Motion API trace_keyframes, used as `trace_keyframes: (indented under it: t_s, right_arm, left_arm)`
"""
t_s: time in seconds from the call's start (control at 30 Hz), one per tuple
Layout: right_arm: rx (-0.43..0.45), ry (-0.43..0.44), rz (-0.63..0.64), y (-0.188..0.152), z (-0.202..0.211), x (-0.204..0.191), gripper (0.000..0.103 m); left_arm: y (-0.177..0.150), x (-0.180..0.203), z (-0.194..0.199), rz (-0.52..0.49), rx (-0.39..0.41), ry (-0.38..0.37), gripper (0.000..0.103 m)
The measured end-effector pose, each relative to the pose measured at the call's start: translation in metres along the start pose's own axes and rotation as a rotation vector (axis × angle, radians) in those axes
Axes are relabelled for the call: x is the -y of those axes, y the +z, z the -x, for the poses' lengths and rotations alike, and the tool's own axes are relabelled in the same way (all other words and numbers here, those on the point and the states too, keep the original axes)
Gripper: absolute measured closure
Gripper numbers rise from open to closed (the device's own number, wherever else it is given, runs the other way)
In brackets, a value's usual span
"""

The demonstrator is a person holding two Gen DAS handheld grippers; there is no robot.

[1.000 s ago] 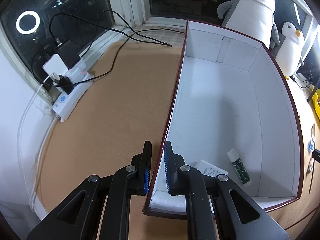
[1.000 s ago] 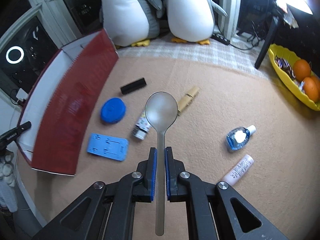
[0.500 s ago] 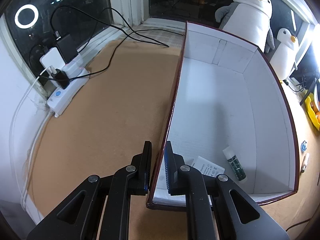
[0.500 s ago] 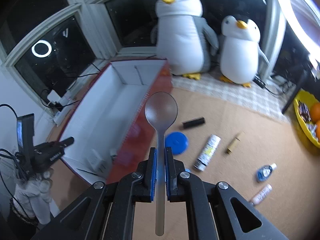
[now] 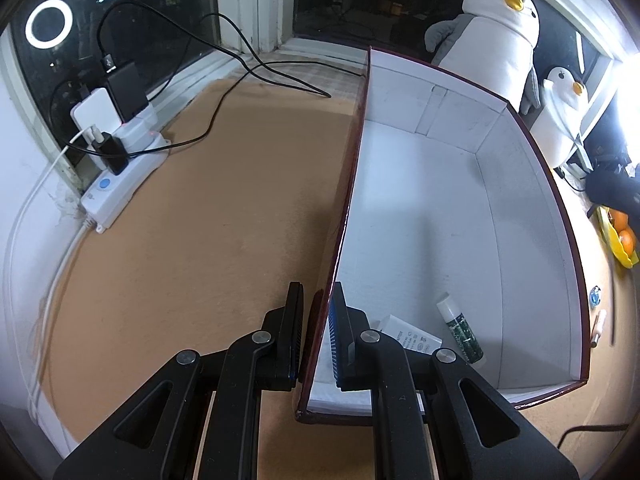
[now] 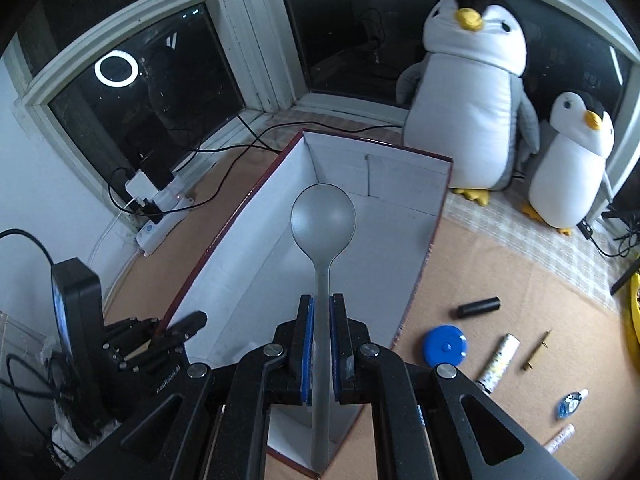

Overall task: Organize rigid objects
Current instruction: 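Lift the spoon into the box and open the right gripper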

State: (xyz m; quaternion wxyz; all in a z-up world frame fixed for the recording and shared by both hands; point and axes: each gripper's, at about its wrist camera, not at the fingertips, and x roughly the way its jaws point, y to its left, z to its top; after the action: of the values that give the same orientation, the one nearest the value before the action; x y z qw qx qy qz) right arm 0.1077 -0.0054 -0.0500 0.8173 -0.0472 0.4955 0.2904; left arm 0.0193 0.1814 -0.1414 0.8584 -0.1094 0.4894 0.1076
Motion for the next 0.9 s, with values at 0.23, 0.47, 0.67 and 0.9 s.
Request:
trace_keyframes:
  t_s: [0.23, 0.47, 0.67, 0.9]
  right_arm:
    - [-0.055, -0.016, -0.023, 0.006, -0.038, -0.004, 0.096]
    - [-0.080, -0.013, -0.033, 0.003, -0.053, 0.003, 0.095]
    - [-0.041, -0.002, -0.038, -0.001, -0.040, 0.007, 0.071]
    - [-0.001, -0.021, -0.082, -0.022, -0.009, 0.040, 0.071]
  left_arm:
    - [0.000, 0.000, -0.002, -0.008, 0.005, -0.004, 0.092]
    - [0.000, 0.000, -0.003, -0.006, 0.010, -0.001, 0.092]
    - [0.001, 0.000, -0.004, -0.007, 0.004, 0.005, 0.092]
    - [0.001, 0.000, -0.004, -0.006, -0.004, 0.020, 0.092]
